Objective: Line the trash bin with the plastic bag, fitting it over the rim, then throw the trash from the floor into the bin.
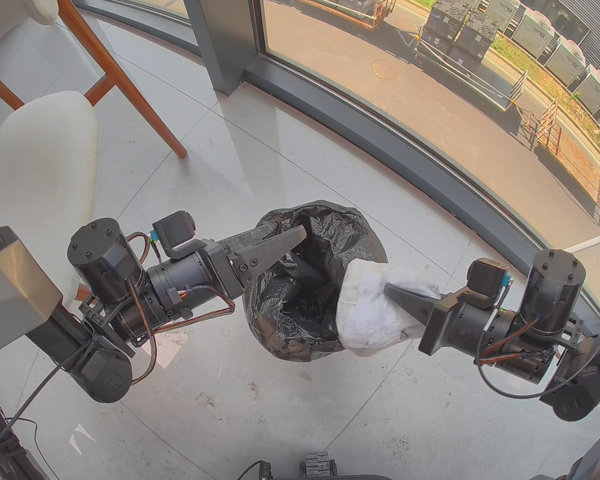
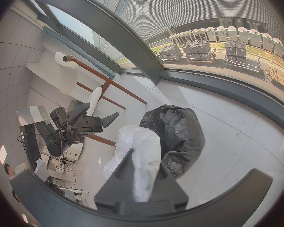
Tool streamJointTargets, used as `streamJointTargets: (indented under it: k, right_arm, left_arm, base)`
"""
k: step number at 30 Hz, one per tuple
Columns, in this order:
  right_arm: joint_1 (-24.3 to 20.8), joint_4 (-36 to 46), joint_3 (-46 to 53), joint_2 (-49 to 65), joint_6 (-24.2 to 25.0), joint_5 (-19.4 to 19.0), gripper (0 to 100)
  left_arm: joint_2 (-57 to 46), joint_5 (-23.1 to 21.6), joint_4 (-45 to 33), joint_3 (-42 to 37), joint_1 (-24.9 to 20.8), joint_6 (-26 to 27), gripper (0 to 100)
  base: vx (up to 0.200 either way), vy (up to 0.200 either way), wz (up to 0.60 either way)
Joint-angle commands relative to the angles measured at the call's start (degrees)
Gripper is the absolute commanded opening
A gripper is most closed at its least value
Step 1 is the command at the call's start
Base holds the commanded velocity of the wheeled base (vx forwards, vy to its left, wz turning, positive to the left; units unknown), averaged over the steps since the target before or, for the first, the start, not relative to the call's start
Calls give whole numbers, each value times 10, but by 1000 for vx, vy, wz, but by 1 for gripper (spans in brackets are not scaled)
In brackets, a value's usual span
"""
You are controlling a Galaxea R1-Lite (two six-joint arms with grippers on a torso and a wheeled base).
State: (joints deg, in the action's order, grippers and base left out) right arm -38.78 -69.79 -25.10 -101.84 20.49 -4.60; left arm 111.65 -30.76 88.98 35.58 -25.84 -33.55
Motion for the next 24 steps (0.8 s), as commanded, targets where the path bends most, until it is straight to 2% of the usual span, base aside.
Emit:
streamJointTargets:
  k: [1, 12, 20, 21, 24]
  right_arm:
    - [-27, -69, -40, -115, -3, 2, 0]
    - [-31, -89, -137, -185, -6, 6, 0]
    - [-27, -89, -138, -187, -6, 6, 0]
    - [-27, -89, -138, -187, -6, 6, 100]
    - [-27, -91, -142, -187, -5, 7, 100]
  left_arm:
    - [-3, -1, 10, 1, 0, -1, 100]
    - [-4, 0, 10, -2, -10, 0, 100]
    - [-5, -1, 10, -1, -11, 0, 100]
    - [-5, -1, 10, -2, -11, 0, 100]
    - [-4, 0, 10, 0, -11, 0, 100]
  base:
    - [0, 0, 0]
    - [0, 0, 0]
    - [0, 0, 0]
    - [0, 0, 0]
    - [0, 0, 0]
